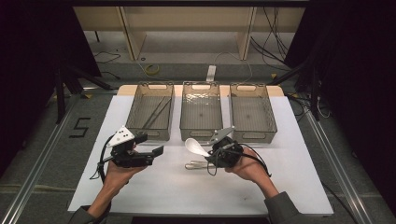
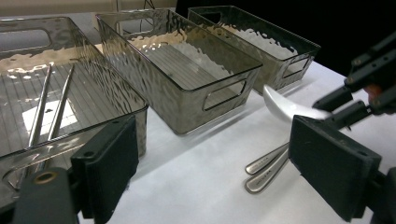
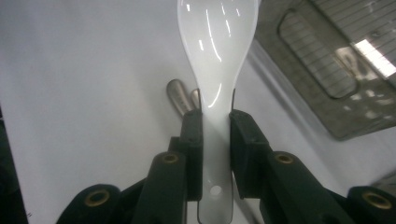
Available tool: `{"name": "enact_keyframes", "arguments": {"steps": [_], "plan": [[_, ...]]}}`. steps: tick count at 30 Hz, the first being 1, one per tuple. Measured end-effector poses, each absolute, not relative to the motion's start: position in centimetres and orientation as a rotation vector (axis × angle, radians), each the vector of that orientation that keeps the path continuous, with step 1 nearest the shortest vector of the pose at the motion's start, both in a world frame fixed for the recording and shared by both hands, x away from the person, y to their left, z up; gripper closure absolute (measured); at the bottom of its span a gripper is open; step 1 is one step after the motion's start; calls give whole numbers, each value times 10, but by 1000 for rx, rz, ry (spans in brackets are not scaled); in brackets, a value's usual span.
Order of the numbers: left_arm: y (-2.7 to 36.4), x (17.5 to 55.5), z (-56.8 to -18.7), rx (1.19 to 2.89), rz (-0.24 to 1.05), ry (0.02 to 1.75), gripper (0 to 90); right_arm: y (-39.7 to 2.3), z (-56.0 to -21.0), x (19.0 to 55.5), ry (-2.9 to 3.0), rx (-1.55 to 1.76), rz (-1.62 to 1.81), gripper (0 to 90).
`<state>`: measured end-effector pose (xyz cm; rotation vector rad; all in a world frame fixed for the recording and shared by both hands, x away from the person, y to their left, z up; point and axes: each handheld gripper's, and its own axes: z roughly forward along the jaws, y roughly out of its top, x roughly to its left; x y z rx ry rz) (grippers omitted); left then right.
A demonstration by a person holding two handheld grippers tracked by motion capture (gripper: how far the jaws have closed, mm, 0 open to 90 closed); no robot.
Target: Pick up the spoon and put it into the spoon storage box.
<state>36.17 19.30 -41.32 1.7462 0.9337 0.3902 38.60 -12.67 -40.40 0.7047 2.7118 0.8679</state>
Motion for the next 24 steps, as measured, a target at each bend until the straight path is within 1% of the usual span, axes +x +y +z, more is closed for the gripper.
{"name": "enact_keyframes", "arguments": {"steps": [11,16,24], "plan": [[193,362,-413,1741,390,925,157,-127,-384,419,2641,759,877,769],[193,362,-413,1744,390,924,157,-127,-374,443,2600,822,881,769],[193,362,-413,1736,385,926,157,-119,-373,469,2578,873,845,769]]}}
